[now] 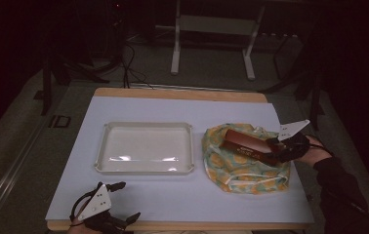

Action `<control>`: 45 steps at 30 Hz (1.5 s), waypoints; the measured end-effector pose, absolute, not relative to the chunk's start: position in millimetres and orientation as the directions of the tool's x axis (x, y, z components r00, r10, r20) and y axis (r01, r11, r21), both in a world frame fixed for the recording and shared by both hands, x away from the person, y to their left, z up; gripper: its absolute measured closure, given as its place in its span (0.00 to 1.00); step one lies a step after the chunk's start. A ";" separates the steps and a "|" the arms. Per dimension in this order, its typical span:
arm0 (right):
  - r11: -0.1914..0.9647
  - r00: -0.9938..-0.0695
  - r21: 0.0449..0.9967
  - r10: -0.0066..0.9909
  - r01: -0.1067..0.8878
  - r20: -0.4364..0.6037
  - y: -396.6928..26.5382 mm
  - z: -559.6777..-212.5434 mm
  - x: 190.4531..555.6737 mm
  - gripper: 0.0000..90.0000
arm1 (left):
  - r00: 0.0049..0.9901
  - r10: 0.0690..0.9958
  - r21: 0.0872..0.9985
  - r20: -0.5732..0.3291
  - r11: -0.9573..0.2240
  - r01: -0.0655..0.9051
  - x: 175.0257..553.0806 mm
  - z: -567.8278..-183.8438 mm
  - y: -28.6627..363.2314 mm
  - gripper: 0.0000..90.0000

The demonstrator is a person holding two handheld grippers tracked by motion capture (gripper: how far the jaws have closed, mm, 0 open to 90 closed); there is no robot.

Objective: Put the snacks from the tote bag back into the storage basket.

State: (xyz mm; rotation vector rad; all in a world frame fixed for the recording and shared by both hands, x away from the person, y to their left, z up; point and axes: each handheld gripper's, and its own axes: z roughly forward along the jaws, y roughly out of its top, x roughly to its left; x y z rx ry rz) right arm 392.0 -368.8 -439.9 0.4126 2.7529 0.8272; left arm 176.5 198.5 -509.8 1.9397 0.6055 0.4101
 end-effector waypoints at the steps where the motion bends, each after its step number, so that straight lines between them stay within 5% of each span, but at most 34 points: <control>1: 0.803 -0.933 0.565 0.328 0.192 -0.148 -368.7 -438.6 392.1 0.48 | 0.817 0.577 0.906 0.020 -0.356 0.229 176.1 -509.5 198.3 0.00; 45: 0.832 -0.944 0.552 0.223 0.055 -0.243 -330.3 -383.5 396.9 0.48 | 0.819 0.573 0.907 0.027 -0.359 0.221 174.9 -508.1 196.7 0.00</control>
